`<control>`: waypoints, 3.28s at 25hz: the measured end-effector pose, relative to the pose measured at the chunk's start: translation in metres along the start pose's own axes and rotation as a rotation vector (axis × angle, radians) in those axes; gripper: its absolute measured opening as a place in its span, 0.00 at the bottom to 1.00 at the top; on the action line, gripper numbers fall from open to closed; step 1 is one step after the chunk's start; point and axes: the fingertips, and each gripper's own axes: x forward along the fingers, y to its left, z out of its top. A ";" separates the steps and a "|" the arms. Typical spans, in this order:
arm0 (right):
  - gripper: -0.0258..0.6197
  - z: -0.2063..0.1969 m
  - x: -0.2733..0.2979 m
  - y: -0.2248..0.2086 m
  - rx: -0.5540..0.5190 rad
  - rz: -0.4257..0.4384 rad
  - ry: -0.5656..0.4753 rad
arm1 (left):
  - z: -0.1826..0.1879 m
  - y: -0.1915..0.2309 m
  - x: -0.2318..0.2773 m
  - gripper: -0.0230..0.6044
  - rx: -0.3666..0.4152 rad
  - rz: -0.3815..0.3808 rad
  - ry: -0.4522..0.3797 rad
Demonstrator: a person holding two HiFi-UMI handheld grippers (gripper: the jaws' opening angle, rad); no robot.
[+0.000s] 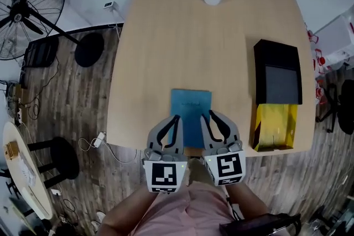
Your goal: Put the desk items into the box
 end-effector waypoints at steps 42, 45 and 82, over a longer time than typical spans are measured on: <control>0.04 -0.140 0.004 0.010 0.016 0.009 0.293 | -0.155 -0.047 0.010 0.06 0.023 -0.080 0.389; 0.04 -0.144 -0.003 0.013 0.016 0.014 0.295 | -0.159 -0.052 0.003 0.06 0.030 -0.075 0.392; 0.12 -0.175 -0.100 0.029 0.201 0.097 0.248 | -0.134 -0.074 -0.058 0.06 0.044 -0.046 0.273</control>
